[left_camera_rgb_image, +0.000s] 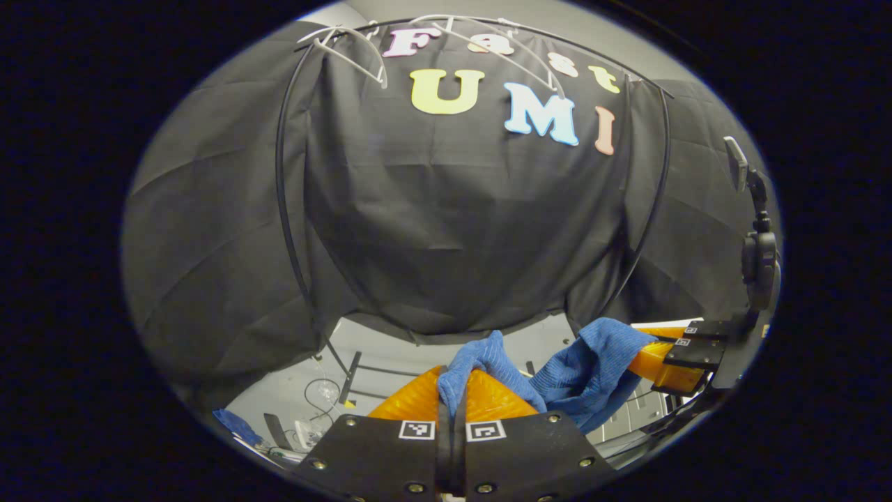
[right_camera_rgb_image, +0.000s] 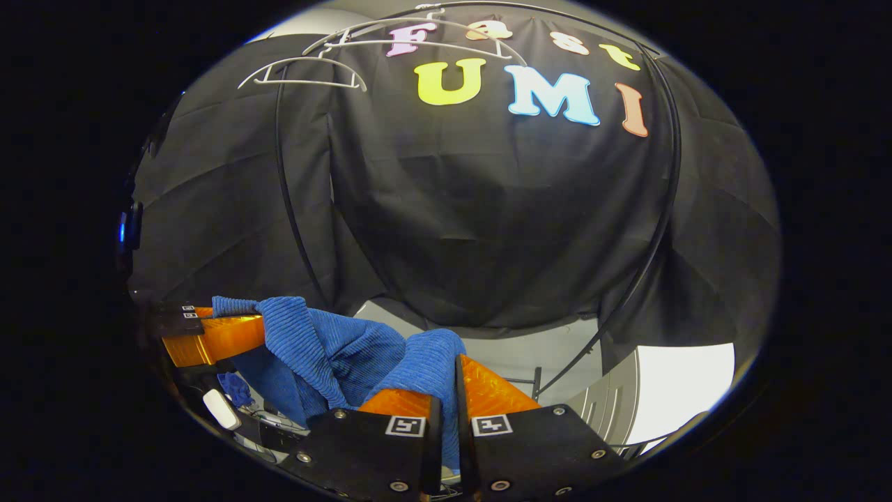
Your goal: Grasp the clothes on the hanger with both hands and then place them into the laundry hamper below.
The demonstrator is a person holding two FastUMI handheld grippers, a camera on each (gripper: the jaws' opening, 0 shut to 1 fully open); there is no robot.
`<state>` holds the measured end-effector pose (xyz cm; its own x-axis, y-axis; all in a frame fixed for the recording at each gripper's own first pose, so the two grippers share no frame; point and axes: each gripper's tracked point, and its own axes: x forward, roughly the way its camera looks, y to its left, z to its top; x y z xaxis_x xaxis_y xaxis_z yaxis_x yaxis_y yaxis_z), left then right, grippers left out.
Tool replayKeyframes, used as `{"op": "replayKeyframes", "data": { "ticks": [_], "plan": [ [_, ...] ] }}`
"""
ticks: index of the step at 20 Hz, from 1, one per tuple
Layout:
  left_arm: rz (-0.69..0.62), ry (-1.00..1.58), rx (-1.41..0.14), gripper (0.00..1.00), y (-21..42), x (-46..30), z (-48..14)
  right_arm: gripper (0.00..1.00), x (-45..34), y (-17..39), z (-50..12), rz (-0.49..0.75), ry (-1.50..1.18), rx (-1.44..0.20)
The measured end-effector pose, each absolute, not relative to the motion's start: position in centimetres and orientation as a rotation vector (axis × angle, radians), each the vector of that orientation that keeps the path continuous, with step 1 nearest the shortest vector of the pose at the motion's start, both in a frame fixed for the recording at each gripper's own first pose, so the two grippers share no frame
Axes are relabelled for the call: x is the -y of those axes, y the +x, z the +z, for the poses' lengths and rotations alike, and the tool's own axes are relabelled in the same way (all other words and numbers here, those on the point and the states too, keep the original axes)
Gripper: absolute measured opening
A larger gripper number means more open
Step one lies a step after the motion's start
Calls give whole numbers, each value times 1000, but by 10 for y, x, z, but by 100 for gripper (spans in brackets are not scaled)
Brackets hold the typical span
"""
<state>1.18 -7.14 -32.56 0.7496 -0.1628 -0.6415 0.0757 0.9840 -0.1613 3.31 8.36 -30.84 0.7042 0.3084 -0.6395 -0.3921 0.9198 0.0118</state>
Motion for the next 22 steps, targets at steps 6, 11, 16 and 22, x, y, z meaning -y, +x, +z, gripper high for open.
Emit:
{"op": "replayKeyframes", "data": {
  "ticks": [6, 11, 16, 22],
  "plan": [
    [-121, -50, -832, 2, -8, 74, -366, 22, -78, 11, -340, 388, -171, -791],
    [-137, -31, -873, 10, -18, 79, -372, 70, -79, 0, -346, 391, -185, -808],
    [-141, -26, -811, 100, -13, 76, -352, 94, -82, -1, -333, 378, -190, -781],
    [-128, -56, -689, 96, 1, 68, -311, 94, -73, 5, -289, 320, -165, -676]
  ]
}}
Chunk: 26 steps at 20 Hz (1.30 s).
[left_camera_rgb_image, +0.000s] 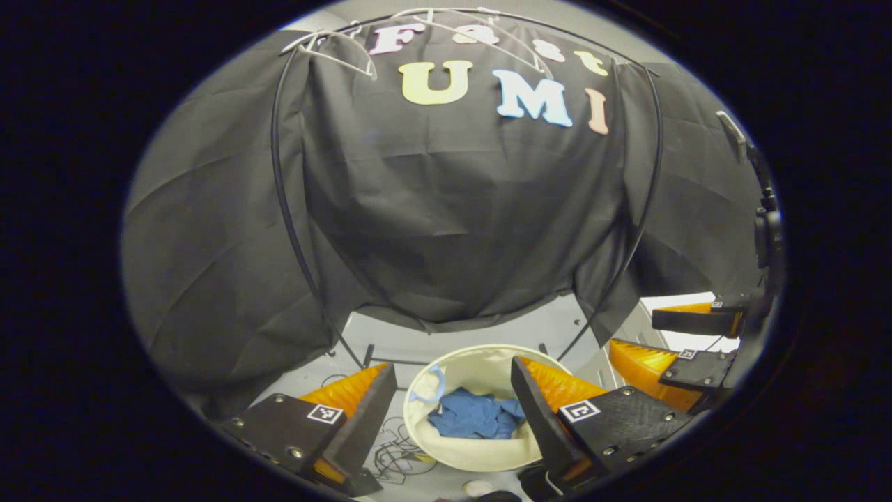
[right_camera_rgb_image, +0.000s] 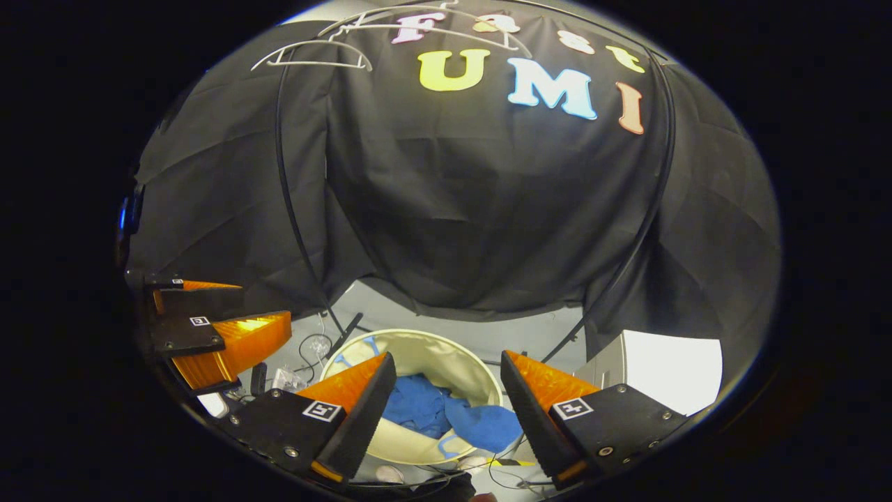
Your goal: Grasp the clothes on the hanger with both hands and then place them into the laundry hamper below.
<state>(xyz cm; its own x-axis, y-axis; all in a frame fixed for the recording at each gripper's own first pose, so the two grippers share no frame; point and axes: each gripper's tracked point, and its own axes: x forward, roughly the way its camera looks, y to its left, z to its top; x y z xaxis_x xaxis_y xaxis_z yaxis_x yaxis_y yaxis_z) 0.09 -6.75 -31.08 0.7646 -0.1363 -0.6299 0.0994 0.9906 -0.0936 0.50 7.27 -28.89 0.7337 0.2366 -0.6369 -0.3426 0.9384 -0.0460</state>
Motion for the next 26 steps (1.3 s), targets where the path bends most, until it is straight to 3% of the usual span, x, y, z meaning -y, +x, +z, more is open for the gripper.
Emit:
{"op": "replayKeyframes", "data": {
  "ticks": [8, 10, 14, 20, 25, 26],
  "plan": [
    [-87, -33, -352, 100, 38, 50, -161, 94, -46, 23, -179, 255, -97, -440],
    [-77, -41, -275, 96, 39, 53, -119, 94, -36, 21, -145, 240, -80, -375],
    [-70, -41, -147, 100, 21, 64, -53, 92, -7, 10, -87, 203, -75, -254],
    [-46, -49, -42, 100, -18, 67, 7, 93, 30, -21, -10, 160, -63, -89],
    [-13, -12, 17, 100, -48, 62, 35, 92, 58, -47, 2, 122, -44, -29],
    [-11, -13, 22, 89, -54, 63, 38, 93, 64, -50, 1, 116, -41, -29]
  ]
}}
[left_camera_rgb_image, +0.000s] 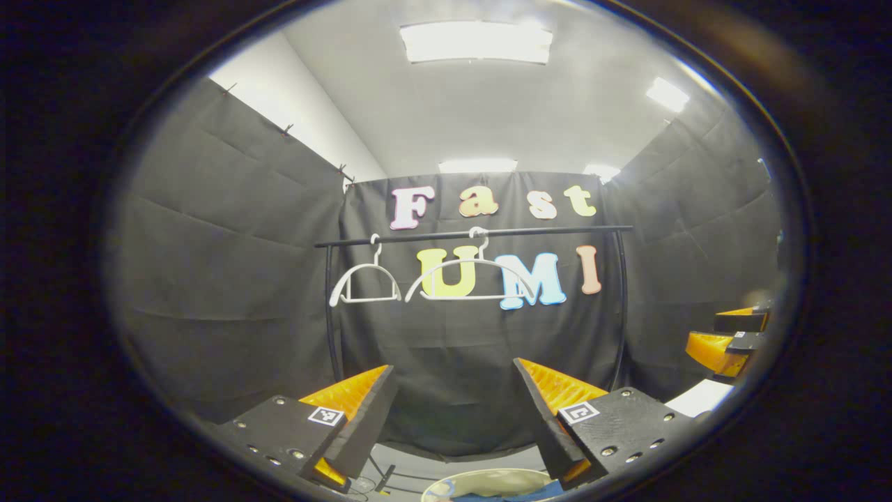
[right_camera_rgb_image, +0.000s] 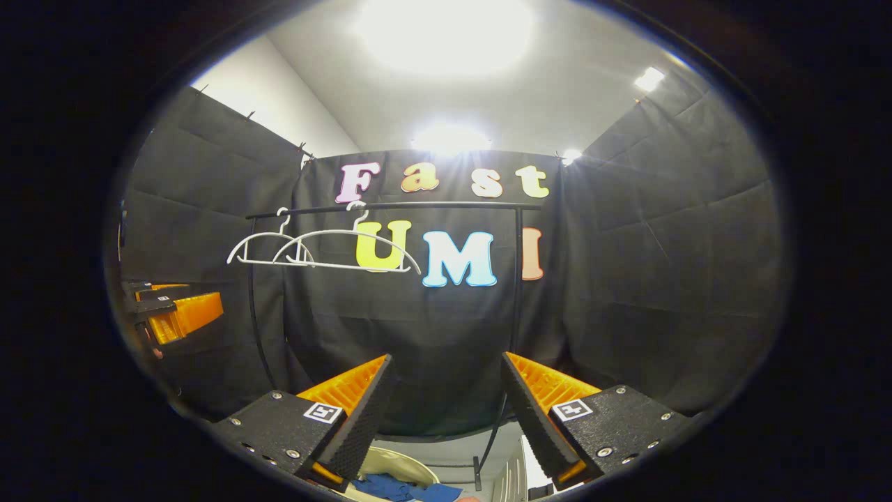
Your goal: Grasp the clothes on the hanger with both hands and then place them into the laundry hamper below.
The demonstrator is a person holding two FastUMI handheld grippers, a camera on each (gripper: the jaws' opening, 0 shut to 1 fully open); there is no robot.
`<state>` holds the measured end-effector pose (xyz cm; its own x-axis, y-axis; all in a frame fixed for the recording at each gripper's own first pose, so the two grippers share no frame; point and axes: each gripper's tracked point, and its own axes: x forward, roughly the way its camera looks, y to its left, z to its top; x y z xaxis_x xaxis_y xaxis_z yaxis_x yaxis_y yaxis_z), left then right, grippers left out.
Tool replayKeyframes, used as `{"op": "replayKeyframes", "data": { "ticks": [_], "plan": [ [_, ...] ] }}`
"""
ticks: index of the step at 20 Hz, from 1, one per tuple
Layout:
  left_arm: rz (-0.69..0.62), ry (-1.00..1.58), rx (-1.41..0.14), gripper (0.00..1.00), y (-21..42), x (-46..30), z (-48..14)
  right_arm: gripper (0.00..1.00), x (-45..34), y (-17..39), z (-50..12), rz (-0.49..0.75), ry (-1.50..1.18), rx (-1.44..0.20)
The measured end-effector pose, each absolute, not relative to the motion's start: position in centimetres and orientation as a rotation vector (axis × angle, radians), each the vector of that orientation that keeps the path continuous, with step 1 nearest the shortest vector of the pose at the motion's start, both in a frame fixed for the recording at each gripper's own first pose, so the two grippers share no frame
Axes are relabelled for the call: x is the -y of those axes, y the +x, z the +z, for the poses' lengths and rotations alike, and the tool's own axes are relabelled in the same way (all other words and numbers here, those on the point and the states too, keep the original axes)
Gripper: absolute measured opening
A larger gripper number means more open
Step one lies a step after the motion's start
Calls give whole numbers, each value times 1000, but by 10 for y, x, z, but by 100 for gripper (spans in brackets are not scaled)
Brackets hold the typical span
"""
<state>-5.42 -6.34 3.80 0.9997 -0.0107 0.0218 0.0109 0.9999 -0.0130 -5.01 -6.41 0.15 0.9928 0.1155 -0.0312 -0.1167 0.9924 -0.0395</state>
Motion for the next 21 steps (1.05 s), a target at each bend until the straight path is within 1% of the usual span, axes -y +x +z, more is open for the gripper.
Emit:
{"op": "replayKeyframes", "data": {
  "ticks": [1, 4, 5, 6, 7, 9, 10, 11, 12, 13, 21],
  "plan": [
    [-7, -16, 26, 95, -62, 64, 38, 92, 68, -54, 1, 113, -42, -30],
    [5, -13, 30, 95, -75, 64, 42, 93, 80, -64, 4, 94, -34, -18],
    [6, -11, 35, 89, -77, 63, 43, 92, 83, -66, 7, 88, -29, -10],
    [6, -9, 39, 100, -80, 64, 44, 93, 86, -68, 9, 81, -27, -2],
    [9, -7, 42, 95, -84, 63, 45, 93, 87, -69, 12, 78, -26, 2],
    [6, -9, 42, 95, -88, 66, 47, 93, 89, -72, 16, 77, -22, 13],
    [5, -9, 45, 89, -90, 67, 49, 92, 89, -73, 19, 78, -21, 21],
    [5, -8, 51, 89, -93, 67, 51, 92, 88, -74, 21, 80, -21, 28],
    [6, -6, 55, 95, -93, 67, 53, 92, 88, -75, 22, 84, -20, 33],
    [6, -2, 57, 89, -96, 68, 53, 93, 87, -76, 23, 87, -20, 37],
    [14, -2, 63, 89, -96, 69, 54, 93, 88, -75, 26, 93, -14, 42]
  ]
}}
